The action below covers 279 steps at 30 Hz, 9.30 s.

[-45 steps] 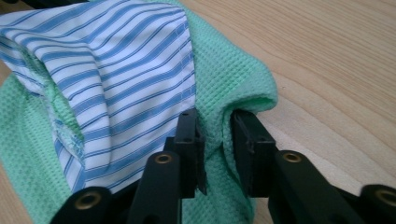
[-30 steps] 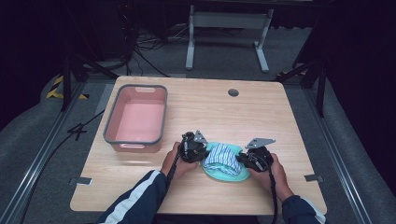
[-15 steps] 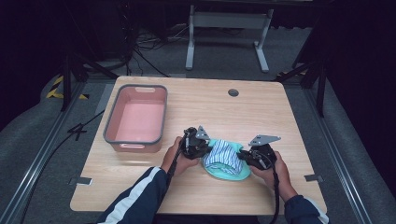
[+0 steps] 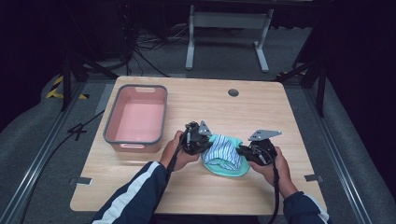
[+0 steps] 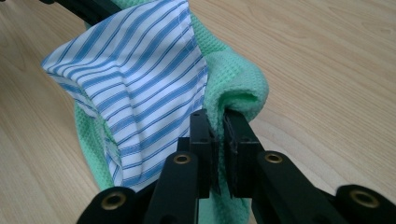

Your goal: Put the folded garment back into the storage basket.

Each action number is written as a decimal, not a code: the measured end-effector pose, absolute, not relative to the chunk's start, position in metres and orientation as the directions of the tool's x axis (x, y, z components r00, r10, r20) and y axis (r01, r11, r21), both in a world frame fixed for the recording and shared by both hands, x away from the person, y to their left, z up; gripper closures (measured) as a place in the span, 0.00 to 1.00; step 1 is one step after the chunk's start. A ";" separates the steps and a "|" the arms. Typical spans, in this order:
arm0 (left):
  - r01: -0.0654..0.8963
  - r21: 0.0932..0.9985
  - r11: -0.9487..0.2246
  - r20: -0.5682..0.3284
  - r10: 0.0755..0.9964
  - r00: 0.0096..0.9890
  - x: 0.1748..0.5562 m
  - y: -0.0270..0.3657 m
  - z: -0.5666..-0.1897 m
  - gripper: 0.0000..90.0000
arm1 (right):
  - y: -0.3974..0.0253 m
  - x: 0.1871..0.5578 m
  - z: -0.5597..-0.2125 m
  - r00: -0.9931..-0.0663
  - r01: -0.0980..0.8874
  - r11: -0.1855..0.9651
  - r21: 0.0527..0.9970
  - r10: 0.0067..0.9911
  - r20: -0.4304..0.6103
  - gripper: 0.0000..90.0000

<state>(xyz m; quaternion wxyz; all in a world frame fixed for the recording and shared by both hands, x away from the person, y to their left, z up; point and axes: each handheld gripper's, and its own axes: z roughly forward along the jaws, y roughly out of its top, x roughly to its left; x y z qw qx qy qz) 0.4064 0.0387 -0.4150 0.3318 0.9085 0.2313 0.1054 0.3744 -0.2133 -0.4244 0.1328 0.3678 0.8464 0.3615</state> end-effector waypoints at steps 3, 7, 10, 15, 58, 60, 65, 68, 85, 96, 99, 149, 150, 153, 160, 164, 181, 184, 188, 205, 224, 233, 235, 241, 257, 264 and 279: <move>0.349 0.653 -0.673 0.045 0.494 0.868 0.406 0.042 -0.410 0.94 | -0.209 0.375 -0.419 -0.700 0.519 0.469 0.715 0.713 0.040 0.92; 0.346 0.656 -0.671 0.053 0.499 0.865 0.408 0.047 -0.404 0.94 | -0.205 0.377 -0.412 -0.702 0.508 0.469 0.723 0.711 0.033 0.92; 0.341 0.663 -0.666 0.066 0.506 0.860 0.408 0.051 -0.398 0.94 | -0.201 0.378 -0.405 -0.704 0.499 0.468 0.729 0.709 0.028 0.92; 0.333 0.672 -0.661 0.084 0.515 0.853 0.409 0.060 -0.388 0.94 | -0.192 0.381 -0.392 -0.714 0.474 0.478 0.739 0.701 0.004 0.92; 0.370 0.707 -0.603 0.160 0.646 0.746 0.412 0.163 -0.326 0.94 | -0.090 0.416 -0.330 -0.786 0.353 0.504 0.789 0.617 -0.042 0.92; 0.371 0.707 -0.602 0.166 0.651 0.740 0.412 0.168 -0.324 0.94 | -0.084 0.417 -0.328 -0.791 0.347 0.503 0.791 0.610 -0.041 0.92; 0.383 0.708 -0.592 0.160 0.664 0.730 0.411 0.179 -0.320 0.94 | -0.074 0.420 -0.324 -0.799 0.337 0.507 0.793 0.600 -0.044 0.92; 0.384 0.708 -0.592 0.169 0.671 0.722 0.411 0.185 -0.317 0.94 | -0.067 0.422 -0.322 -0.802 0.331 0.510 0.794 0.595 -0.048 0.92; 0.415 0.712 -0.566 0.184 0.721 0.668 0.411 0.223 -0.306 0.94 | -0.023 0.434 -0.317 -0.830 0.304 0.526 0.794 0.556 -0.050 0.92; 0.442 0.709 -0.550 0.191 0.752 0.630 0.412 0.248 -0.304 0.94 | 0.004 0.442 -0.316 -0.841 0.292 0.533 0.794 0.538 -0.052 0.92; 0.451 0.705 -0.548 0.195 0.761 0.619 0.412 0.254 -0.305 0.94 | 0.011 0.444 -0.318 -0.845 0.297 0.528 0.796 0.533 -0.038 0.92; 0.566 0.633 -0.528 0.214 0.822 0.528 0.436 0.294 -0.356 0.93 | 0.082 0.482 -0.379 -0.857 0.358 0.589 0.724 0.515 0.005 0.91; 0.566 0.631 -0.531 0.211 0.819 0.533 0.437 0.294 -0.357 0.93 | 0.082 0.482 -0.380 -0.857 0.360 0.590 0.723 0.515 0.007 0.91; 0.562 0.635 -0.530 0.212 0.819 0.533 0.437 0.294 -0.362 0.92 | 0.082 0.483 -0.383 -0.857 0.361 0.594 0.718 0.516 0.004 0.90; 0.574 0.635 -0.517 0.205 0.829 0.520 0.438 0.295 -0.366 0.86 | 0.080 0.485 -0.390 -0.850 0.371 0.604 0.706 0.527 -0.005 0.86; 0.576 0.635 -0.514 0.210 0.833 0.512 0.437 0.296 -0.366 0.79 | 0.079 0.484 -0.389 -0.852 0.366 0.611 0.702 0.524 -0.012 0.84; 0.538 0.683 -0.493 0.197 0.834 0.515 0.423 0.292 -0.359 0.63 | 0.062 0.478 -0.380 -0.846 0.340 0.616 0.711 0.530 -0.055 0.72; 0.519 0.697 -0.495 0.207 0.832 0.515 0.418 0.289 -0.359 0.61 | 0.055 0.476 -0.379 -0.845 0.333 0.615 0.714 0.531 -0.064 0.69; 0.506 0.710 -0.489 0.207 0.833 0.513 0.413 0.284 -0.357 0.55 | 0.048 0.473 -0.377 -0.846 0.327 0.615 0.718 0.529 -0.068 0.62; 0.421 0.753 -0.506 0.198 0.784 0.588 0.380 0.254 -0.349 0.28 | -0.007 0.450 -0.359 -0.820 0.272 0.656 0.704 0.541 -0.188 0.34; 0.360 0.701 -0.616 0.284 0.703 0.652 0.355 0.219 -0.367 0.25 | -0.071 0.426 -0.362 -0.787 0.276 0.680 0.679 0.566 -0.247 0.29; 0.328 0.696 -0.638 0.284 0.665 0.691 0.341 0.202 -0.375 0.24 | -0.109 0.410 -0.365 -0.758 0.286 0.664 0.691 0.598 -0.261 0.29; 0.321 0.701 -0.636 0.276 0.657 0.701 0.337 0.200 -0.377 0.24 | -0.118 0.406 -0.366 -0.755 0.289 0.659 0.695 0.603 -0.259 0.29; 0.287 0.699 -0.655 0.284 0.622 0.730 0.328 0.191 -0.385 0.25 | -0.143 0.397 -0.374 -0.734 0.315 0.647 0.695 0.630 -0.253 0.28; 0.271 0.658 -0.703 0.262 0.550 0.793 0.318 0.183 -0.424 0.24 | -0.201 0.370 -0.409 -0.694 0.360 0.623 0.695 0.676 -0.246 0.27; 0.266 0.639 -0.721 0.240 0.517 0.822 0.319 0.182 -0.442 0.24 | -0.228 0.353 -0.430 -0.692 0.371 0.605 0.704 0.686 -0.225 0.27; 0.309 0.658 -0.687 0.151 0.522 0.840 0.324 0.191 -0.462 0.20 | -0.284 0.326 -0.463 -0.651 0.460 0.525 0.716 0.748 -0.129 0.27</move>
